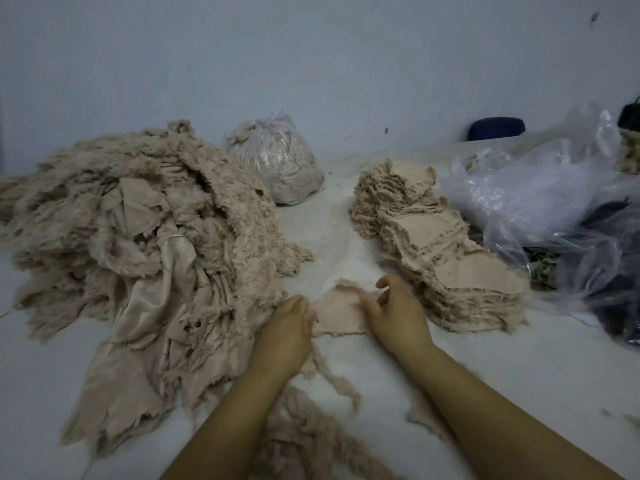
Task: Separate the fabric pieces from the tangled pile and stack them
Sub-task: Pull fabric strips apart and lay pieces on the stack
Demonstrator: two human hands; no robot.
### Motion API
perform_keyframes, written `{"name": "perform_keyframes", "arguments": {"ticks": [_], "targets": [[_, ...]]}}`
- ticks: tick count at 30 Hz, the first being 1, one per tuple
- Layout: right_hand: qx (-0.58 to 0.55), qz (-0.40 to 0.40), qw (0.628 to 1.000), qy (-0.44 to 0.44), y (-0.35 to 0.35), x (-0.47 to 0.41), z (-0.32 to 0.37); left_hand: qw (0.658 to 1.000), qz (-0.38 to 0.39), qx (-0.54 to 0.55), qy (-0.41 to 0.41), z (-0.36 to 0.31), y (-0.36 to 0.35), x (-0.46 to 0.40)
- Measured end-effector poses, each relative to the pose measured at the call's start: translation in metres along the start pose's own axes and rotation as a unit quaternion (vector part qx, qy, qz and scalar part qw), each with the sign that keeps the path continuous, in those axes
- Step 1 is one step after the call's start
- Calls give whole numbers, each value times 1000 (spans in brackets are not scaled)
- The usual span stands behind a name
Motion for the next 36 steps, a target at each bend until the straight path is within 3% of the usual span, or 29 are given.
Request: {"name": "perform_keyframes", "arguments": {"ticks": [3, 5, 7, 9, 10, 12, 16, 20, 22, 23, 26, 27, 32, 36], "targets": [[34, 13, 998, 48, 11, 21, -1, 990, -93, 86, 55, 1, 24, 6], [84, 62, 991, 88, 12, 40, -7, 985, -165, 43, 10, -6, 42, 13], [126, 118, 979, 107, 12, 55, -7, 976, -206, -61, 30, -5, 51, 19], [116, 165, 975, 89, 13, 59, 1, 973, -168, -38, 154, 15, 50, 25], [95, 182, 976, 77, 11, 58, 8, 965, -150, 31, 212, 26, 47, 28], [26, 208, 976, 56, 2, 57, 25, 933, -145, 208, 254, 36, 40, 30], [-218, 270, 937, -46, -34, 62, 57, 846, -114, 463, 238, 31, 36, 32], [-363, 284, 874, -158, -66, 57, 74, 857, -29, 487, 164, 21, 43, 39], [-402, 260, 859, -181, -74, 53, 75, 850, 11, 504, 154, 14, 41, 43], [-411, 247, 859, -179, -74, 53, 74, 829, 17, 535, 164, 13, 41, 43], [-390, 263, 873, -132, -70, 56, 71, 688, -17, 681, 249, 20, 40, 38], [-367, 272, 882, -115, -68, 58, 68, 659, -28, 699, 275, 25, 40, 36], [-364, 202, 902, -118, -44, 48, 46, 673, -33, 647, 357, 46, 40, 39], [-467, 212, 842, -169, -47, 46, 41, 685, 1, 632, 362, 48, 45, 38]]}}
Point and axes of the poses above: each hand's wrist, its own x-axis away from the middle knuckle, its own y-axis out of the back of the hand, z = x × y, the point moved 6 cm from there along -x, towards the middle knuckle, and after that the axes turned 7 degrees about -y, right-handed, at the moved point
